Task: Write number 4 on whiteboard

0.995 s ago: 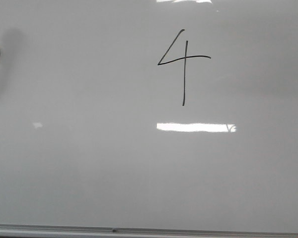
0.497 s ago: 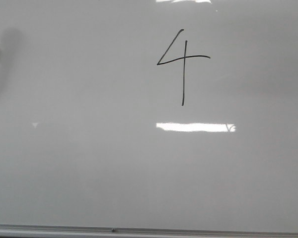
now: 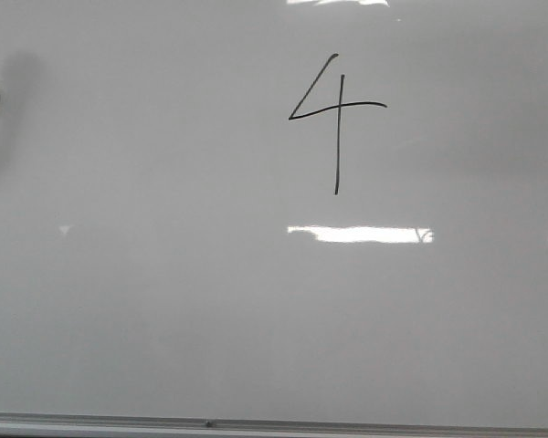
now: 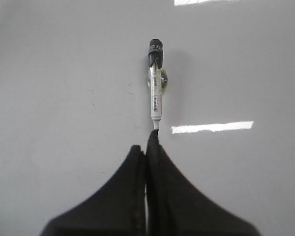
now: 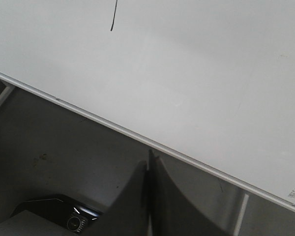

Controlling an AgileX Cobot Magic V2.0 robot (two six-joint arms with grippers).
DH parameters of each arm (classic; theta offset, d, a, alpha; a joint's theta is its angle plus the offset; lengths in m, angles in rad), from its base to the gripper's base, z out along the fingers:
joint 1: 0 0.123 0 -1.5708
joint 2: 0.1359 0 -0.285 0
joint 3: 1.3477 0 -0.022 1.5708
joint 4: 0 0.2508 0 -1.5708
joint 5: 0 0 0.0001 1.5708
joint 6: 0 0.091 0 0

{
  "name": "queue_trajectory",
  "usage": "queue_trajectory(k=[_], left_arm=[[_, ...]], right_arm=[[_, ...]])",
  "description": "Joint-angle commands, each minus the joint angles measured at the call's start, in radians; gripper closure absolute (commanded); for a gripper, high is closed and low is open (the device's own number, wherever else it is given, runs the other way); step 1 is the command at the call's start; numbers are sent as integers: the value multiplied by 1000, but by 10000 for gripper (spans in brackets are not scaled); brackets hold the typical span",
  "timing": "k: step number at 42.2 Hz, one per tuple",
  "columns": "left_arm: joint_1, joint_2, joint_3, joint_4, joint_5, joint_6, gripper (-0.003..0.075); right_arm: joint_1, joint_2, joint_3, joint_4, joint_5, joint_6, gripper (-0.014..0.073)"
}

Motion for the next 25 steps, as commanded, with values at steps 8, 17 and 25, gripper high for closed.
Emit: queue_trajectory(k=[8,17,25], left_arm=[[2,-16,5,-2,-91,-7,741],[2,-14,5,-2,-91,-7,741],[2,-14,5,-2,-91,-7,741]], right_arm=[[-7,1,-18,-1,-71,0,662],[-66,-154,145,-21,-247,-3,662],[-176,-362,407,-25,-651,-3,662]])
